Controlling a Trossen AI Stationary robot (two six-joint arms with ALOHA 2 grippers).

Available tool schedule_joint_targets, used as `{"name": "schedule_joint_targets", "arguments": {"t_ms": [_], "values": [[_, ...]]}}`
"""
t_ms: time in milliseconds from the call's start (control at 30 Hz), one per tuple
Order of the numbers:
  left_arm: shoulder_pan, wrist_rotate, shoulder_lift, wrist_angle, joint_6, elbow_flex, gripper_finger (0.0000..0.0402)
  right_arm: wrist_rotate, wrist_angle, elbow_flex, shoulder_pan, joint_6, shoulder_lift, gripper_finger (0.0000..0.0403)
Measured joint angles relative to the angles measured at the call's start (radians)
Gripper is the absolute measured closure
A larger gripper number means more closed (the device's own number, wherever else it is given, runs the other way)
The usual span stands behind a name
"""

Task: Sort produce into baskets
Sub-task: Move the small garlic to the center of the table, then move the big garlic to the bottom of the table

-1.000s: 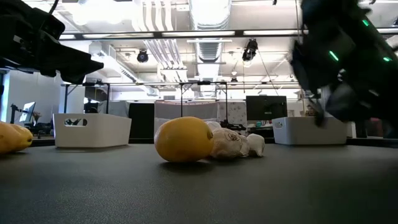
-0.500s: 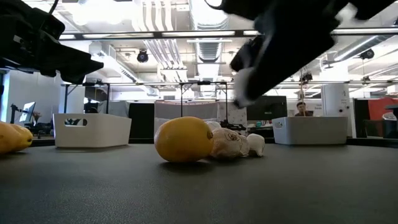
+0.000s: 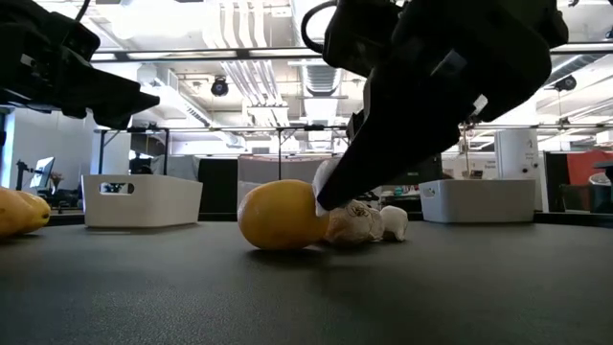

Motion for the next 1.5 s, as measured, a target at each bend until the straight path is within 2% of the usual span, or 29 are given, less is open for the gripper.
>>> {"name": "schedule_joint_targets", "arguments": {"t_ms": [100, 333, 433, 500, 633, 767, 967, 1100, 1300, 1500], "values": [[0.000, 0.000, 0.000, 0.000, 0.000, 0.000, 0.0212, 0.061, -0.005, -0.010, 0.000, -0.001, 0.000, 0.0252], [0.000, 0.000, 0.000, 0.000, 0.000, 0.000, 0.0212, 0.058, -0.041, -0.006, 0.005, -0.003, -0.020, 0.0213], [0.000, 0.000, 0.000, 0.000, 0.000, 0.000, 0.0212, 0.033, -0.196, 0.045, 0.019, 0.011, -0.077, 0.0203], [0.000, 0.000, 0.000, 0.000, 0.000, 0.000, 0.0212, 0.002, -0.372, 0.088, 0.035, 0.050, -0.123, 0.0200], [0.000, 0.000, 0.001, 0.000, 0.000, 0.000, 0.0212, -0.098, -0.707, 0.148, 0.089, 0.237, -0.193, 0.0200], [0.000, 0.000, 0.002, 0.000, 0.000, 0.000, 0.0212, -0.143, -1.005, 0.153, 0.179, 0.548, -0.235, 0.0200], [0.000, 0.000, 0.002, -0.001, 0.000, 0.000, 0.0212, -0.343, -1.351, 0.141, 0.313, 0.921, -0.244, 0.0199], [0.000, 0.000, 0.003, 0.000, 0.000, 0.000, 0.0212, -0.464, -1.373, 0.099, 0.362, 1.029, -0.242, 0.0195], [0.000, 0.000, 0.003, 0.000, 0.000, 0.000, 0.0212, -0.665, -1.306, -0.010, 0.393, 1.028, -0.216, 0.0157], [0.000, 0.000, 0.003, 0.000, 0.000, 0.000, 0.0212, -0.717, -1.206, -0.111, 0.393, 0.993, -0.215, 0.0100]]}}
